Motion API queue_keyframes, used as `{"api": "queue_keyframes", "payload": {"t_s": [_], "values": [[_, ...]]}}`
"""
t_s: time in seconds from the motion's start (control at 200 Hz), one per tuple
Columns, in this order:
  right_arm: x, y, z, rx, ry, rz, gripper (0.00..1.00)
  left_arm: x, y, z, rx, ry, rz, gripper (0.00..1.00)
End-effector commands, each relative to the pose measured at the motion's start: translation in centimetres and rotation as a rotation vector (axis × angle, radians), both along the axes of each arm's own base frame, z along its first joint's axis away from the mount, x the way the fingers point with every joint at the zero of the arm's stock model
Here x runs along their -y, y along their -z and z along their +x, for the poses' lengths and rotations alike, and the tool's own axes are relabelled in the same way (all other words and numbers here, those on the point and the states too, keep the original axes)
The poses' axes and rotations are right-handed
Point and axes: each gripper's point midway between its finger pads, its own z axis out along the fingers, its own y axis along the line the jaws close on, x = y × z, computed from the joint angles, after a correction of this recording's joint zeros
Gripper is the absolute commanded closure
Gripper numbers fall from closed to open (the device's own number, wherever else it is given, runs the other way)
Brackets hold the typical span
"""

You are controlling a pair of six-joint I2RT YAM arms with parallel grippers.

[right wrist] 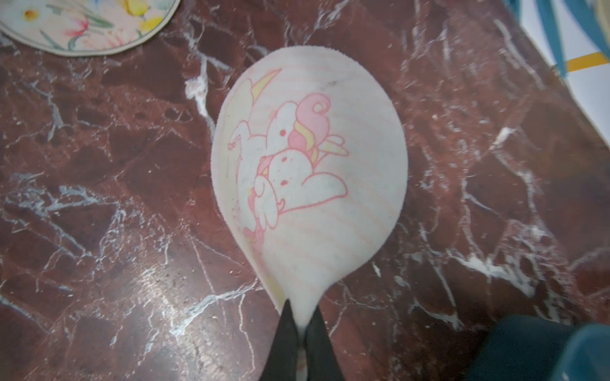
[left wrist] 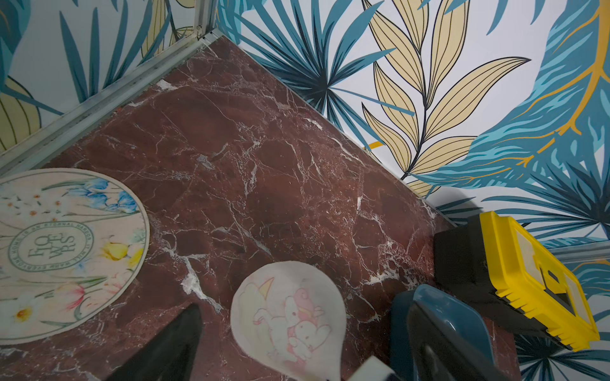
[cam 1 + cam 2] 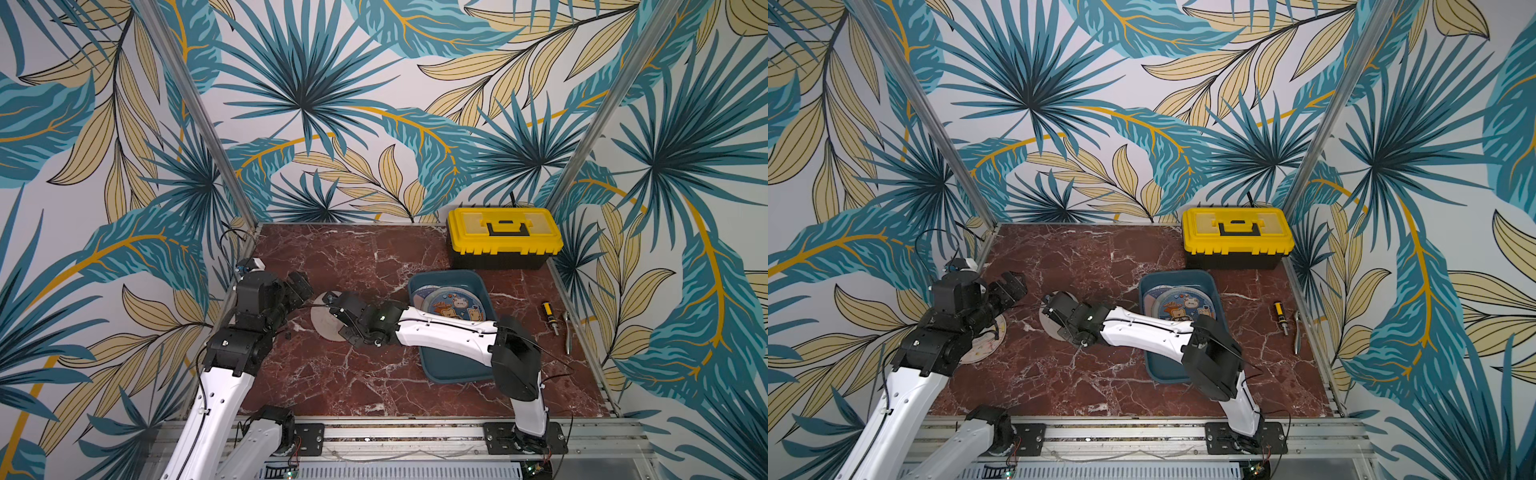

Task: Put the coasters into the storage box
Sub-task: Pick up the coaster from the center of the board, then place the coaster in the storage box.

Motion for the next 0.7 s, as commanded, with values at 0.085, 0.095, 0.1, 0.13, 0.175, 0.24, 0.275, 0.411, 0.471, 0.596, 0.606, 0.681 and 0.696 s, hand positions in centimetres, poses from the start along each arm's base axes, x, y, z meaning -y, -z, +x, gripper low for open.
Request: {"api": "queue_keyframes", "payload": {"t_s": [0.085,0.095,0.1,0.13,0.175,0.24,0.275,0.411,0.471,0.596,0.606,0.681,0.696], "values": [[4.1,-4.5,1.6,0.071,0.115,0.026,1.0,-1.0,-0.4,2.2,0.017,-0.03,-0.007,0.02],[4.3,-4.8,1.7,0.074,0.12,0.027,1.0,-1.1,-0.3,2.3,0.014,-0.031,-0.009,0.02],[4.4,-4.9,1.7,0.076,0.123,0.029,1.0,-1.1,-0.2,2.4,0.013,-0.031,-0.011,0.02],[4.9,-5.5,1.9,0.087,0.134,0.031,1.0,-1.3,0.1,2.7,0.004,-0.035,-0.022,0.01],[5.9,-6.3,2.2,0.099,0.155,0.03,1.0,-1.6,0.6,2.9,-0.006,-0.048,-0.031,0.02],[7.4,-7.3,2.7,0.107,0.19,0.035,1.0,-2.4,1.4,3.1,-0.027,-0.074,-0.034,0.02],[8.2,-7.7,2.9,0.108,0.209,0.037,1.0,-2.8,1.8,3.2,-0.038,-0.088,-0.033,0.01],[11.6,-9.1,4.0,0.097,0.299,0.064,1.0,-4.0,3.4,3.2,-0.074,-0.114,-0.069,0.01],[13.3,-9.7,4.4,0.104,0.341,0.071,1.0,-4.6,4.1,3.1,-0.09,-0.135,-0.07,0.01],[16.8,-10.7,5.1,0.103,0.425,0.087,1.0,-5.7,5.8,2.5,-0.141,-0.17,-0.068,0.01],[17.1,-10.8,5.1,0.103,0.43,0.089,1.0,-5.7,5.9,2.5,-0.143,-0.171,-0.07,0.01],[19.1,-11.0,5.3,0.101,0.471,0.087,1.0,-6.0,6.6,2.3,-0.158,-0.181,-0.081,0.01],[19.4,-11.1,5.3,0.103,0.478,0.086,1.0,-6.0,6.8,2.2,-0.162,-0.182,-0.081,0.0]]}}
